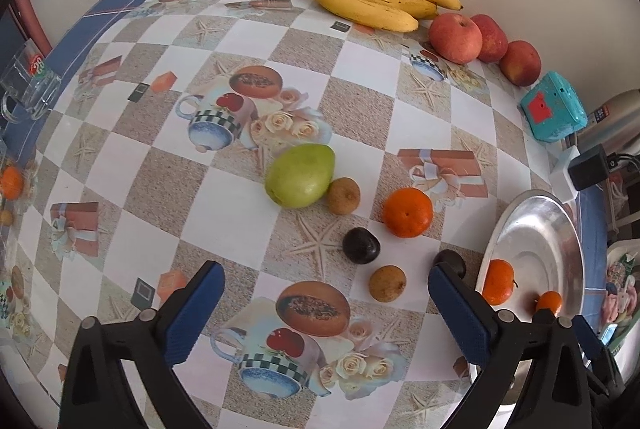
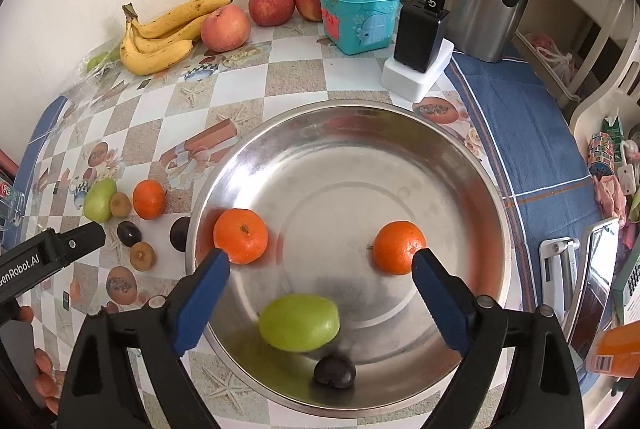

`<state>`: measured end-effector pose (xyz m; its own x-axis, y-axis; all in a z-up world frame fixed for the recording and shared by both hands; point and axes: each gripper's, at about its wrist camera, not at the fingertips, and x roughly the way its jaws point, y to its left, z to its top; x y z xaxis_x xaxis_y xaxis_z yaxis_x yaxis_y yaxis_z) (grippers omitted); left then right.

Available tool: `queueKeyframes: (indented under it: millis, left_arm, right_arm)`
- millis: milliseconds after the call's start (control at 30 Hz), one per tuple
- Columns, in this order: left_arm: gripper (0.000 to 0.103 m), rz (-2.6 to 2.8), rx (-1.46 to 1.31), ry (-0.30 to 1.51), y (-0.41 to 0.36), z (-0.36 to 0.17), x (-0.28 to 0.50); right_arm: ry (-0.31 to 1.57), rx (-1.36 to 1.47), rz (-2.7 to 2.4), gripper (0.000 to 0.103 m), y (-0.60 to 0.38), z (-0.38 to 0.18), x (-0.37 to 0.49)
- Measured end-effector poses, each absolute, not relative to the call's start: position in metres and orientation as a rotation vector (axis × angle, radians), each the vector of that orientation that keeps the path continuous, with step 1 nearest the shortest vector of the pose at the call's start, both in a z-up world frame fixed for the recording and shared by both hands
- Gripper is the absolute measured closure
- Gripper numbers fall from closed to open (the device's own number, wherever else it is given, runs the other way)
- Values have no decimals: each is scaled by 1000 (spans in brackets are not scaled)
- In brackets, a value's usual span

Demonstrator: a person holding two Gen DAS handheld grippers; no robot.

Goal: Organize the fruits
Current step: 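Withdraw both open grippers from the bowl toward the loose fruit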

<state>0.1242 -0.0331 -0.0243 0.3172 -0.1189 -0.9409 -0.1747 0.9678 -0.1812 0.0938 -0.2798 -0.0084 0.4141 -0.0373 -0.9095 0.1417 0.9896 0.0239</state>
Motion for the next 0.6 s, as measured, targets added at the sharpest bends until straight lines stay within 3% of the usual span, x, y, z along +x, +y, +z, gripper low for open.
queueKeyframes:
  millis: [600]
  left_arm:
    - [0, 90, -411, 1267, 20, -28, 133]
  right_arm:
    - [1112, 99, 24, 10, -224, -2, 107]
